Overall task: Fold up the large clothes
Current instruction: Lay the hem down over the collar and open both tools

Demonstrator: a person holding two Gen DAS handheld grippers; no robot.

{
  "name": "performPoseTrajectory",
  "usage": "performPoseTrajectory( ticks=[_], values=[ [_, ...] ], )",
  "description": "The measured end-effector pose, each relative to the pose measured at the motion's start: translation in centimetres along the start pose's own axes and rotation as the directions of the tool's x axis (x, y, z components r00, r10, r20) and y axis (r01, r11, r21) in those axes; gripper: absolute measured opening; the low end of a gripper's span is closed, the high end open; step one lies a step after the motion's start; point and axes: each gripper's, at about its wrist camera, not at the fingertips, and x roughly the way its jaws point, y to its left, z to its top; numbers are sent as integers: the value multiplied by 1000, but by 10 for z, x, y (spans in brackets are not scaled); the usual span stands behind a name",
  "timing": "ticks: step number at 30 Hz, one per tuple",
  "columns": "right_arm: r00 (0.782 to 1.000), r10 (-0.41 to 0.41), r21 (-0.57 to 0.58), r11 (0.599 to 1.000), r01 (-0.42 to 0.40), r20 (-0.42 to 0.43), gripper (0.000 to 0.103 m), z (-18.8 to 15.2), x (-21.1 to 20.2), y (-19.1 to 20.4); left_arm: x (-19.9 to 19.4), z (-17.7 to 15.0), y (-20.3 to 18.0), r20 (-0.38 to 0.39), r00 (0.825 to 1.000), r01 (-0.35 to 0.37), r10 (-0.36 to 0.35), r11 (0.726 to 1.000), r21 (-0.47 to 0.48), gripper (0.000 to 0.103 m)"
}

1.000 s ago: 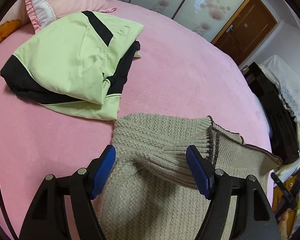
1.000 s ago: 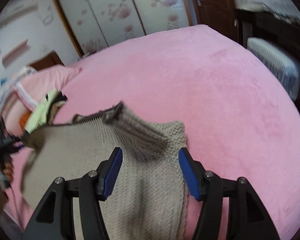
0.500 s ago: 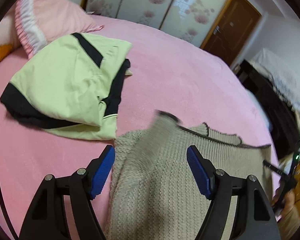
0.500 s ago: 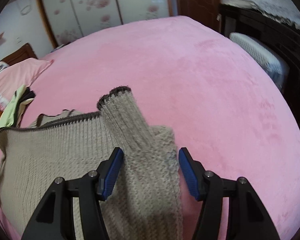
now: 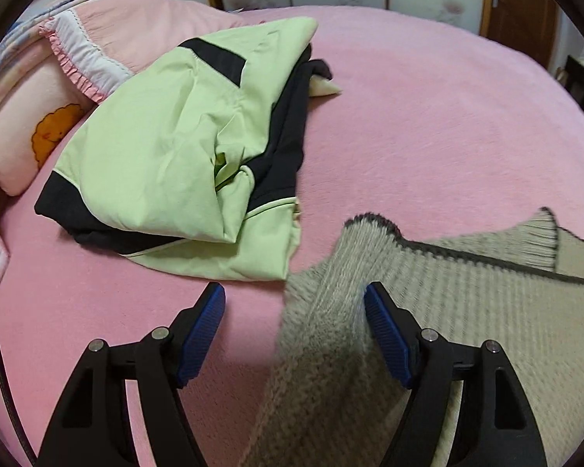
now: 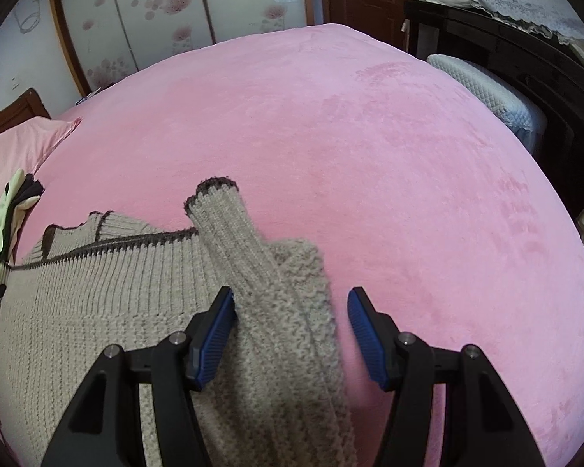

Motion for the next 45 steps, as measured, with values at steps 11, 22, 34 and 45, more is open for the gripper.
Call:
performPoseTrajectory(
  ticks=[11, 22, 34, 45],
  values=[
    [1000, 4, 70, 998, -4, 1, 61, 18, 4, -13, 3, 12, -2, -4, 999, -37, 37, 999, -22, 75],
    [999, -36, 133, 990, 39, -23, 61, 39, 27, -23, 15, 27, 0, -3, 997, -72, 72, 996, -46, 78],
    [996, -88, 83, 993, 85, 30, 61, 42, -16, -13, -25, 38, 27, 37, 999, -12, 16, 996, -88, 78],
    [980, -169, 87, 983, 160, 103, 60, 60, -94, -17, -113, 54, 61, 126, 990, -59, 66, 997, -56, 78]
  ],
)
